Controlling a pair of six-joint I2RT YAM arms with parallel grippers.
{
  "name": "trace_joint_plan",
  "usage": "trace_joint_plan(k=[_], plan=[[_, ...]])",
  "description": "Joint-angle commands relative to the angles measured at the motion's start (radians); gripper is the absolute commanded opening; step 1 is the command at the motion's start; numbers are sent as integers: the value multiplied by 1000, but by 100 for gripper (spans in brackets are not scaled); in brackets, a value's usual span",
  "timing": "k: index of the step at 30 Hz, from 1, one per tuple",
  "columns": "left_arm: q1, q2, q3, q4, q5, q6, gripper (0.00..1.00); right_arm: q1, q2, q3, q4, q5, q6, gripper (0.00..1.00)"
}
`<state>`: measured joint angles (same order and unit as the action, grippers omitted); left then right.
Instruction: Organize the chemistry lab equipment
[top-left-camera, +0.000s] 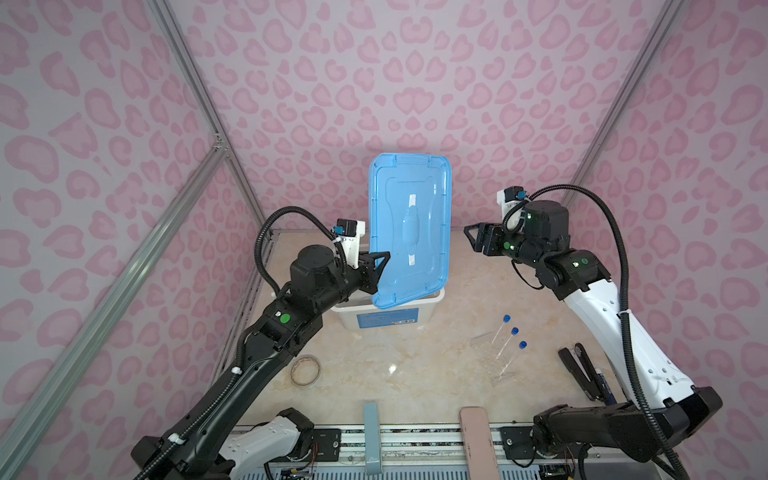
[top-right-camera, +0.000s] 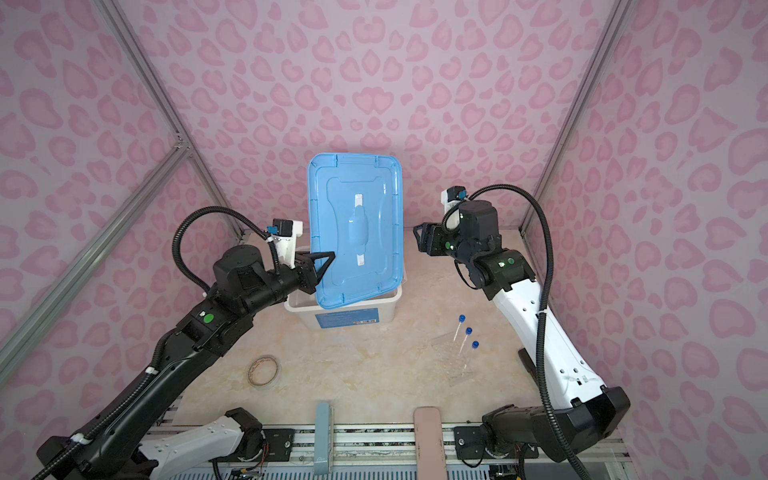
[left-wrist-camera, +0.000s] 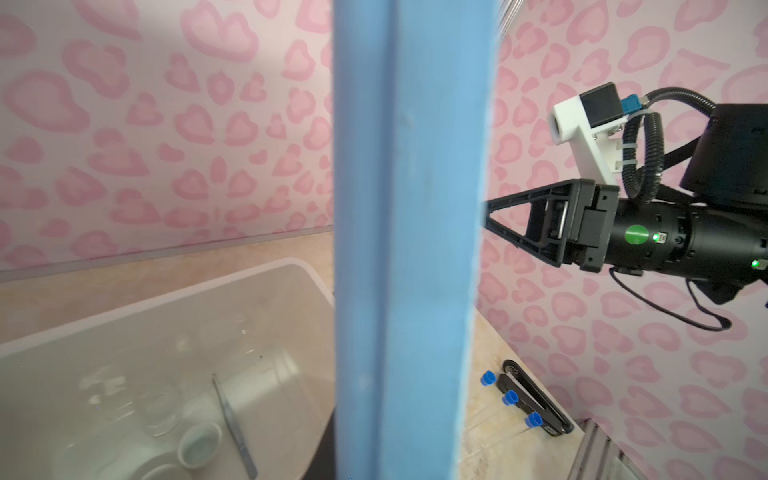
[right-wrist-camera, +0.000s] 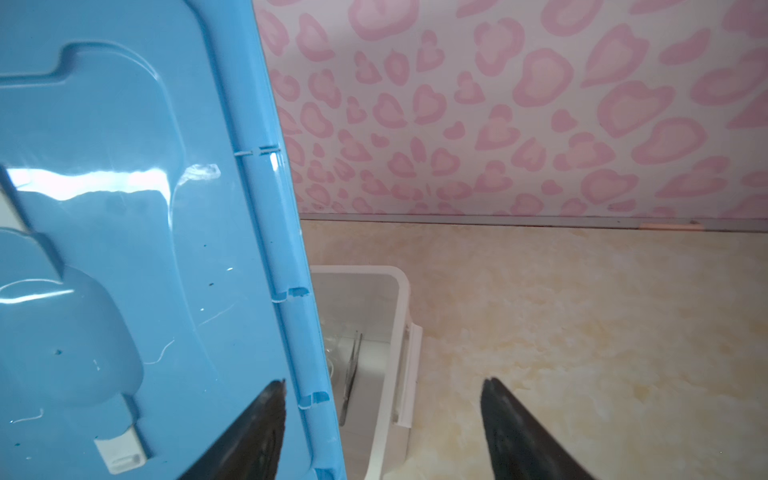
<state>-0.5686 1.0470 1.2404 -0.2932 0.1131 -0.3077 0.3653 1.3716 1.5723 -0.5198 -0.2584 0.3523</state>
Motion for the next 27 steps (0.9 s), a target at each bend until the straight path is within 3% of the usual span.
trace_joint_plan(k=[1, 2, 3, 4, 5, 10, 14, 20, 27], plan=[[3, -28, 47, -185, -221, 178, 3, 1, 28, 25, 59, -108, 66, 78], [3, -33, 55, -219, -274, 210, 3, 2, 31, 23, 86, -143, 95, 78], [3, -34, 63, -248, -312, 235, 3, 3, 36, 28, 105, -165, 122, 84], [3, -33, 68, -276, -349, 262, 3, 9, 47, 42, 113, -180, 142, 97], [3, -30, 73, -294, -379, 293, 3, 18, 64, 68, 102, -186, 150, 98], [0, 3, 83, -329, -497, 397, 3, 57, 157, 161, 71, -208, 162, 98], [-20, 44, 94, -352, -578, 472, 3, 42, 166, 129, 230, -336, 326, 98], [-104, 111, 120, -363, -688, 557, 3, 64, 224, 273, 89, -321, 281, 98], [-188, 204, 137, -367, -771, 605, 3, 68, 272, 269, 53, -304, 271, 98]])
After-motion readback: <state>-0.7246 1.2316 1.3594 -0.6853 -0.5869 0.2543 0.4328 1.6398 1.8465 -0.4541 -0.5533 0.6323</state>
